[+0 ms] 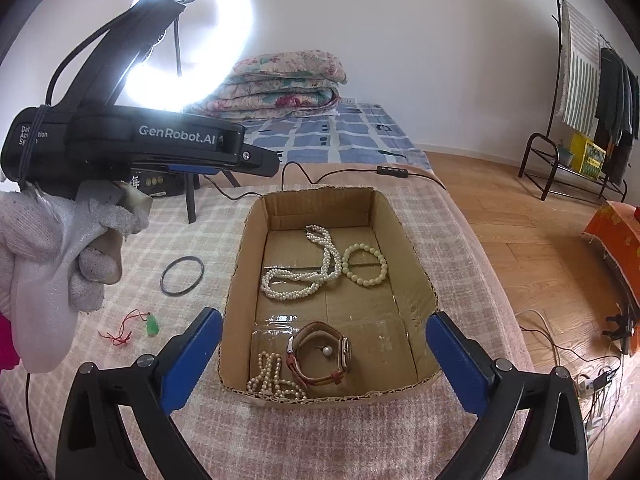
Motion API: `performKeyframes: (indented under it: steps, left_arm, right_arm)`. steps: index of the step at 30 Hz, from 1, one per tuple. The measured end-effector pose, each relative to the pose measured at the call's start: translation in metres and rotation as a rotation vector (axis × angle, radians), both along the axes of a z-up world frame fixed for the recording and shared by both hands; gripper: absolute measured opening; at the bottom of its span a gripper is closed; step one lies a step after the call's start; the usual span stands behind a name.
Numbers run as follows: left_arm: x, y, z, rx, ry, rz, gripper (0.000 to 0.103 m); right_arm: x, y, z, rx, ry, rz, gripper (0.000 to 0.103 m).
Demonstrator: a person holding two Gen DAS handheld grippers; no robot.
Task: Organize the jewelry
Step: 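Withdraw both grippers from the box toward the black bangle and jade pendant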
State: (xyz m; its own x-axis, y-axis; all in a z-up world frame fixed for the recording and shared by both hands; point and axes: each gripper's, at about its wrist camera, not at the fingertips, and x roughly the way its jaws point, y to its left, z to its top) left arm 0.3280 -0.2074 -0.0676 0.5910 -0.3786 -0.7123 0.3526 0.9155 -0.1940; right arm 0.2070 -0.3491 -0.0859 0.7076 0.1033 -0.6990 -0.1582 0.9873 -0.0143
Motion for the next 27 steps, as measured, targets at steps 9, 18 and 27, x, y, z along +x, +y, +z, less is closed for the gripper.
performKeyframes:
  steps: [9, 18, 27]
  left_arm:
    - [-0.023, 0.049, 0.031, 0.020, -0.056, 0.023, 0.074]
    - [-0.044, 0.124, 0.050, 0.010, -0.080, 0.112, 0.074]
    - [-0.074, 0.175, 0.030, 0.009, -0.032, 0.144, 0.074]
  right_arm:
    - [-0.008, 0.004, 0.018, 0.007, -0.043, 0.007, 0.103]
    - [-0.010, 0.016, 0.027, 0.030, -0.067, 0.026, 0.103]
    - [-0.005, 0.036, 0.038, 0.072, -0.088, 0.055, 0.103]
